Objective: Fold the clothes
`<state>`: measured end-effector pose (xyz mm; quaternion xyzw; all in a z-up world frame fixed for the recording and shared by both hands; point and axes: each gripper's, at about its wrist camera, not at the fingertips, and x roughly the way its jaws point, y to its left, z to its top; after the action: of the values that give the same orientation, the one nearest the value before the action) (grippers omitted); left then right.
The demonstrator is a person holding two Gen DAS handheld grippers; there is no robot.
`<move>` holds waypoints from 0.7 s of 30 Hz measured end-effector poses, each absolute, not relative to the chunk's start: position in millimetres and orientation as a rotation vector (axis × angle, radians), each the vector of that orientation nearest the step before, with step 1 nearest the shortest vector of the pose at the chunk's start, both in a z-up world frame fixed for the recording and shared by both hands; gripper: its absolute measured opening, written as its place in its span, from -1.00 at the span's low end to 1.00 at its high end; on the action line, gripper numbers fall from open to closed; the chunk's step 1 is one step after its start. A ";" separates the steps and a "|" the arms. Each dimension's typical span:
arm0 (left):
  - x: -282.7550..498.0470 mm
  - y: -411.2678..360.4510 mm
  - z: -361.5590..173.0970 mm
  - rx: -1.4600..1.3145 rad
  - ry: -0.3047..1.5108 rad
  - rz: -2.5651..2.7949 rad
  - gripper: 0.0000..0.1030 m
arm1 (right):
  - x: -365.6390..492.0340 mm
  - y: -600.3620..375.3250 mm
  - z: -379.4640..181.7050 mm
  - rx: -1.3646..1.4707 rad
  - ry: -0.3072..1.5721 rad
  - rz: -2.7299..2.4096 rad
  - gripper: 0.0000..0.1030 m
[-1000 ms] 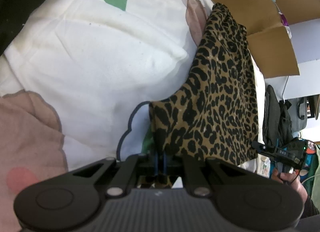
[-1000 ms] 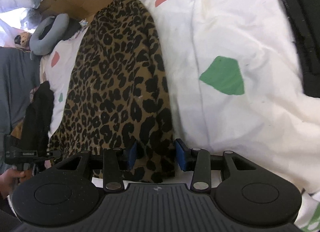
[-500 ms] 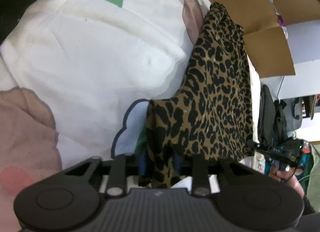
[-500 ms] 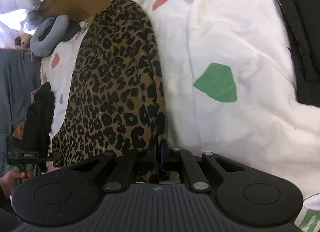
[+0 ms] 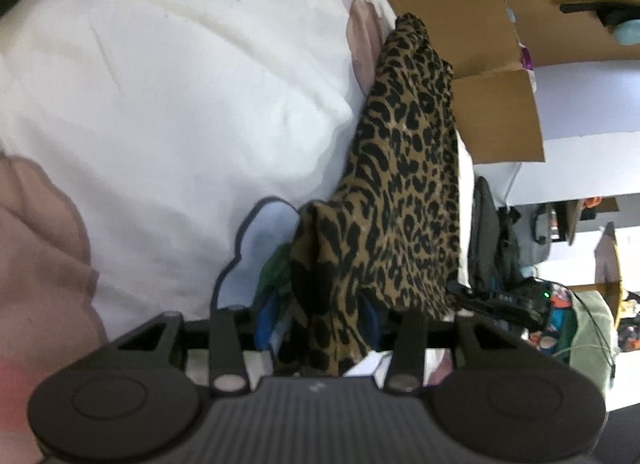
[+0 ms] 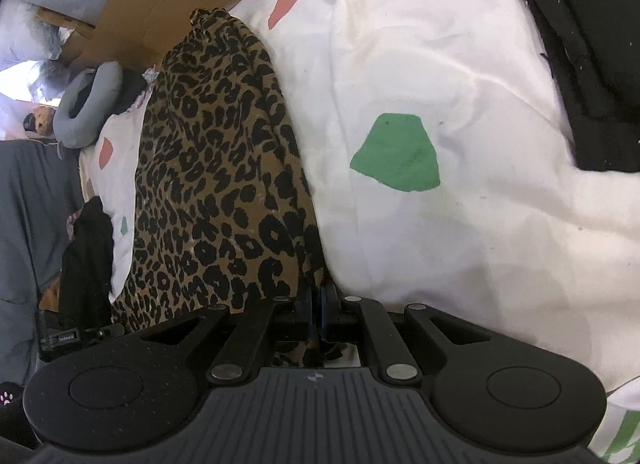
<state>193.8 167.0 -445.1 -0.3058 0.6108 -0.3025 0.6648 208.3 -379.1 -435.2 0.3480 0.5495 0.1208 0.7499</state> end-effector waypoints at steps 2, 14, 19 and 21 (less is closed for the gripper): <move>192.8 164.2 -447.7 -0.695 1.383 -0.695 -0.21 | 208.5 -381.2 -437.6 0.785 1.201 0.272 -0.90; 193.3 154.8 -441.3 -0.672 1.430 -0.690 -0.88 | 215.3 -375.4 -439.1 0.775 1.211 0.310 -0.95; 182.9 157.7 -422.1 -0.672 1.413 -0.716 -0.89 | 213.4 -374.7 -425.6 0.754 1.207 0.325 -0.97; 178.0 160.0 -415.7 -0.675 1.411 -0.721 -0.89 | 211.9 -375.3 -419.6 0.755 1.203 0.338 -0.97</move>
<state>178.0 160.0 -415.7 -0.2975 0.6215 -0.3175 0.6515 211.9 -375.3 -419.6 0.3450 0.5493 0.1544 0.7453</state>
